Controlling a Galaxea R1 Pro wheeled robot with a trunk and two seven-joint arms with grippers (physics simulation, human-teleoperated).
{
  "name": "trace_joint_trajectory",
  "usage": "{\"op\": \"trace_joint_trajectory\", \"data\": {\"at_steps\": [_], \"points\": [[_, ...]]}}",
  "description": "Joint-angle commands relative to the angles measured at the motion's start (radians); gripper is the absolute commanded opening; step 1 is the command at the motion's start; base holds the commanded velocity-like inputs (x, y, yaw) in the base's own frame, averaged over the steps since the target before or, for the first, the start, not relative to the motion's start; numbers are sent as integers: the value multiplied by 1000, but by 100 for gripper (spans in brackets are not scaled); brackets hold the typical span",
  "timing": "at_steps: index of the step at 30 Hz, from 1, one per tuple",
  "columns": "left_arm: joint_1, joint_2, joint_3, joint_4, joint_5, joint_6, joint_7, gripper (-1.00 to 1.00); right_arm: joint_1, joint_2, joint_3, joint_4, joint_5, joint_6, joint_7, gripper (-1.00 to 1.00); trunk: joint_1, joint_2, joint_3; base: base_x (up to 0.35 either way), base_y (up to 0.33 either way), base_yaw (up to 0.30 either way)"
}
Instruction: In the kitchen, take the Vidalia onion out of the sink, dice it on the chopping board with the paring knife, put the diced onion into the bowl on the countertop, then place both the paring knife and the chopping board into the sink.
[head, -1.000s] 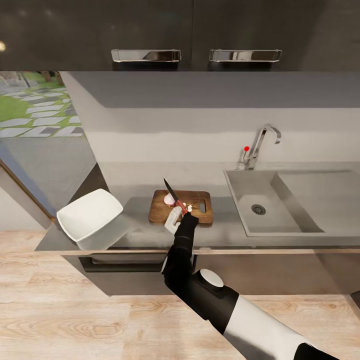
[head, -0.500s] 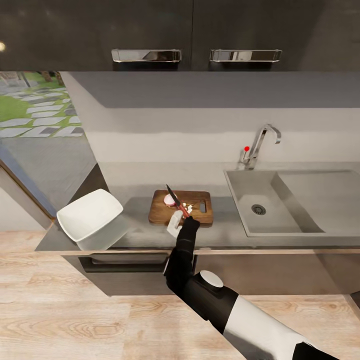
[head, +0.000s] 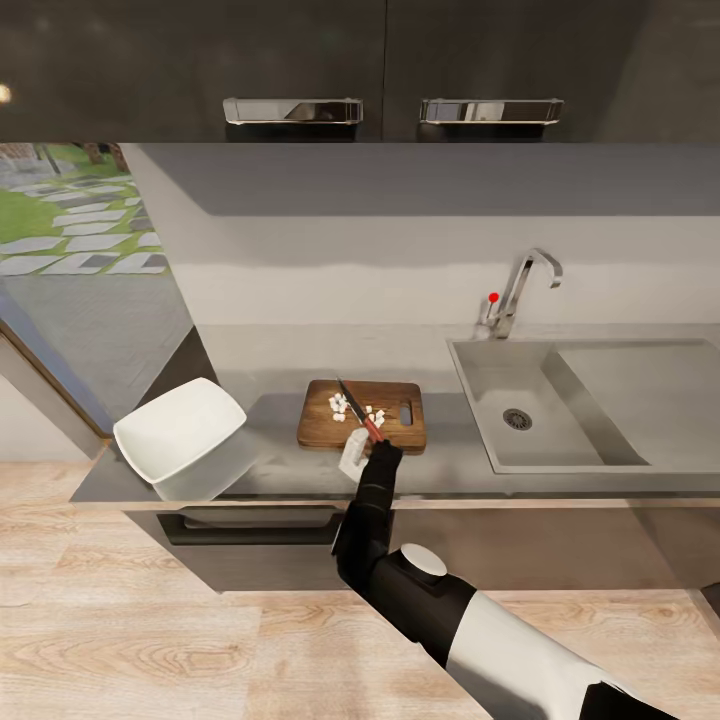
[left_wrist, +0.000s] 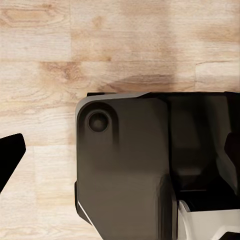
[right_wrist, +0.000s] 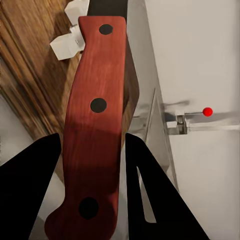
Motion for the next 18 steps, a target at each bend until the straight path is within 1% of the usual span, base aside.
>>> {"op": "trace_joint_trajectory", "data": {"at_steps": [1,7,9,10,13,14,15,16,17,18], "points": [[0,1,-3,-1,7,-2,0,100,-1,0,3,1,-6,4,-7,-100,0,-1,-1,0,0,0],[1,1,-3,0,7,-1,0,100,-1,0,1,-9,-3,4,-7,-100,0,-1,-1,0,0,0],[0,1,-3,0,7,-1,0,100,-1,0,-34,-92,0,3,-8,-100,0,-1,-1,0,0,0],[1,1,-3,0,7,-1,0,100,-1,0,-86,-153,-1,3,-8,-100,0,-1,-1,0,0,0],[0,1,-3,1,7,-1,0,100,-1,0,-228,-265,-3,1,-5,-100,0,-1,-1,0,0,0],[0,1,-3,1,7,-1,0,100,-1,0,-269,-298,-4,1,-4,-100,0,-1,-1,0,0,0],[0,1,-3,1,7,-1,0,100,-1,0,-337,-361,-8,0,13,-100,0,-1,-1,0,0,0],[0,1,-3,1,7,-1,0,100,-1,0,-385,-402,-16,0,52,-100,0,-1,-1,0,0,0],[0,1,-3,1,7,-1,0,100,-1,0,-403,-414,-20,0,70,-100,0,-1,-1,0,0,0],[1,1,-3,2,7,-1,0,100,-1,0,-467,-451,-28,-1,137,-100,0,-1,-1,0,0,0]]}}
